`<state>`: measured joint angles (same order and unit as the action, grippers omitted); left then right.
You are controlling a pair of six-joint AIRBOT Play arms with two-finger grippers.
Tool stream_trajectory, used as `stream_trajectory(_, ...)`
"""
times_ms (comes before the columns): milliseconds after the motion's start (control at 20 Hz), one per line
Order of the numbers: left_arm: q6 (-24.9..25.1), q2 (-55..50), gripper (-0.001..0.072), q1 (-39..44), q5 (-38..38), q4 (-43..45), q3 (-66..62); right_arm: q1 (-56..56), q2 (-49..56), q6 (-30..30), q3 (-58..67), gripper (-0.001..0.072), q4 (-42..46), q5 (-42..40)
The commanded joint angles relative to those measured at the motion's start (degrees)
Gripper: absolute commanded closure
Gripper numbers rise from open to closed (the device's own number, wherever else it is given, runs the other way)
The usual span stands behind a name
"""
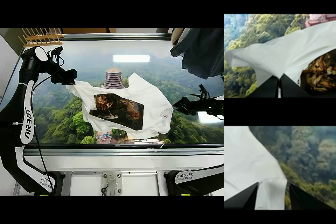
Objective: Fold the clothes and pants, and hang the long-sleeved shirts on hangers.
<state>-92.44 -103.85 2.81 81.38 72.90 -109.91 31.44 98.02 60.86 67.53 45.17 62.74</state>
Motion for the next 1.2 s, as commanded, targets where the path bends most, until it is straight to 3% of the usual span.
stream_trajectory(0, 0.00, 0.04, 0.0703, -0.07, -0.20, 0.04, -0.07, -1.81, 3.08, -2.62, 0.09, 0.0175, -3.78, -2.67)
stream_trajectory(100, 0.00, 0.02, 0.0702, -0.07, -0.61, 0.02, -0.07, -3.15, 3.08, -2.64, 0.28, 0.0190, -3.80, -3.78)
stream_trajectory(200, 0.00, 0.02, 0.0702, -0.07, -0.68, 0.04, -0.07, -4.72, 3.06, -4.63, 0.61, 0.0344, -3.82, -3.78)
stream_trajectory(350, 0.00, 0.02, 0.0702, -0.07, -0.79, 0.04, -0.07, -7.69, 3.06, -5.03, 0.90, 0.0349, -3.85, -3.78)
stream_trajectory(450, -0.02, 0.04, 0.0703, -0.07, -1.05, 0.07, -0.07, -9.86, 2.58, -5.22, 1.09, 0.0678, -4.11, -4.00)
stream_trajectory(700, -2.08, 6.62, 0.0703, -0.13, -2.36, 6.73, -0.09, -11.30, -8.44, -4.50, 3.13, 0.0703, -2.78, -4.17)
stream_trajectory(1150, -1.88, 42.82, 0.0703, -0.09, -4.02, 8.61, -0.07, -9.90, -50.47, -0.70, 10.25, 0.0703, -1.25, -5.81)
